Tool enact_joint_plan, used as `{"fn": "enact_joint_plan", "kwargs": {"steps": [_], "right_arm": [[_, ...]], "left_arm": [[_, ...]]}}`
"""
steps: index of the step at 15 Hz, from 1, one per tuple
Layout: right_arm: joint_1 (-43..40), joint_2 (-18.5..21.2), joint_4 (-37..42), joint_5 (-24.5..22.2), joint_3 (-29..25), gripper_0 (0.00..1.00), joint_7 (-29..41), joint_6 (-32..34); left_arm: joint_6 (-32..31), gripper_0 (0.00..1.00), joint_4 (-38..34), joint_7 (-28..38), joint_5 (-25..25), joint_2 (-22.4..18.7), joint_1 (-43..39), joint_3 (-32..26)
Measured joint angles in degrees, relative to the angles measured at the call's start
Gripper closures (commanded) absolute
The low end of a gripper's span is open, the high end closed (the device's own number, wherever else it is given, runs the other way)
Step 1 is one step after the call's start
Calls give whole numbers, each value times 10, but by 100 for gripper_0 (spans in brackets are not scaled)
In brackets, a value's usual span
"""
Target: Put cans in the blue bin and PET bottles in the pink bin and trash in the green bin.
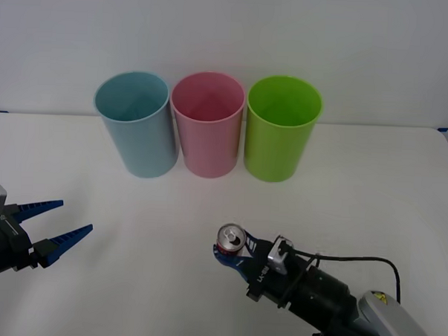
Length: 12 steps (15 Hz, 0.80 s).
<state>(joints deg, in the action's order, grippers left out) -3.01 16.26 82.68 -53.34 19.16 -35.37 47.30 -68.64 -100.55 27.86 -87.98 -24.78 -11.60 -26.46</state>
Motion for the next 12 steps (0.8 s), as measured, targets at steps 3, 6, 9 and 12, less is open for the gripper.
{"fn": "enact_joint_plan", "kwargs": {"steps": [3, 6, 9, 12], "right_arm": [[-41, 19, 123, 3, -18, 100, 5, -5], [-45, 23, 204, 2, -15, 100, 17, -27], [-27, 23, 269, 2, 8, 100, 72, -78], [20, 22, 309, 2, 56, 100, 117, -169]], "left_arm": [[0, 0, 0, 0, 0, 0, 0, 0], [0, 0, 0, 0, 0, 0, 0, 0], [0, 0, 0, 0, 0, 0, 0, 0], [0, 0, 0, 0, 0, 0, 0, 0]]}}
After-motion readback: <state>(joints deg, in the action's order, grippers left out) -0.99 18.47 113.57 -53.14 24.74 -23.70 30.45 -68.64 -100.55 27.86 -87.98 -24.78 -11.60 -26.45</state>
